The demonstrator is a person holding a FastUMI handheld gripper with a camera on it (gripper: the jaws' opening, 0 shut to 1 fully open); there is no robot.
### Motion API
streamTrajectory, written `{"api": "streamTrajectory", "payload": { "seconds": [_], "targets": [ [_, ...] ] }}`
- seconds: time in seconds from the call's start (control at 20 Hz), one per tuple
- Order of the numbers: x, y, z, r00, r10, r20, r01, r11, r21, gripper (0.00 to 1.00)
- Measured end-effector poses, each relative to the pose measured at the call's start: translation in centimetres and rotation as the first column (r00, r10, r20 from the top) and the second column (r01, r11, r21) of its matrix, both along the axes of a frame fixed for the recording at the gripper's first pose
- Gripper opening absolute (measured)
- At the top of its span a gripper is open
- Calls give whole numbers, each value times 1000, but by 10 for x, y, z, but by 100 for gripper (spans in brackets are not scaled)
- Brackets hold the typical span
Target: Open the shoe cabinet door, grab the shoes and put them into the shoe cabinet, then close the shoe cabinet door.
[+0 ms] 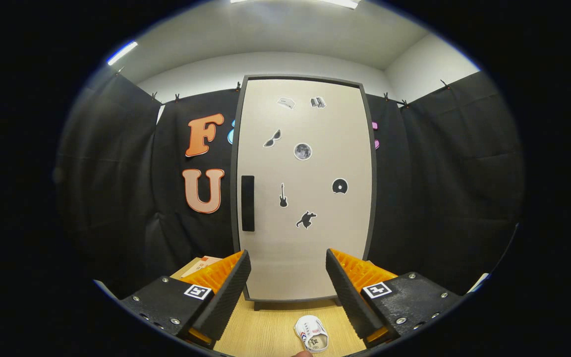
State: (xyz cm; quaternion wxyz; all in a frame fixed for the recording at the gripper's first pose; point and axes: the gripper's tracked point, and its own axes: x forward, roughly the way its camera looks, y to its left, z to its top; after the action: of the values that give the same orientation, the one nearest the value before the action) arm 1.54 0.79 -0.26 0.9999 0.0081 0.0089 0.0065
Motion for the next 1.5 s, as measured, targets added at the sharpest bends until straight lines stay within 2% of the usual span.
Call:
{"api": "streamTrajectory", "payload": {
  "seconds": [0.45,0.95,1.15,1.5],
  "targets": [
    [22,23,2,999,38,5,-38,999,13,95],
    [115,73,17,994,88,56,-88,996,-7,95],
    [151,85,11,995,85,43,-83,995,-48,95],
    [192,101,13,996,76,52,-75,997,-25,95]
  ]
}}
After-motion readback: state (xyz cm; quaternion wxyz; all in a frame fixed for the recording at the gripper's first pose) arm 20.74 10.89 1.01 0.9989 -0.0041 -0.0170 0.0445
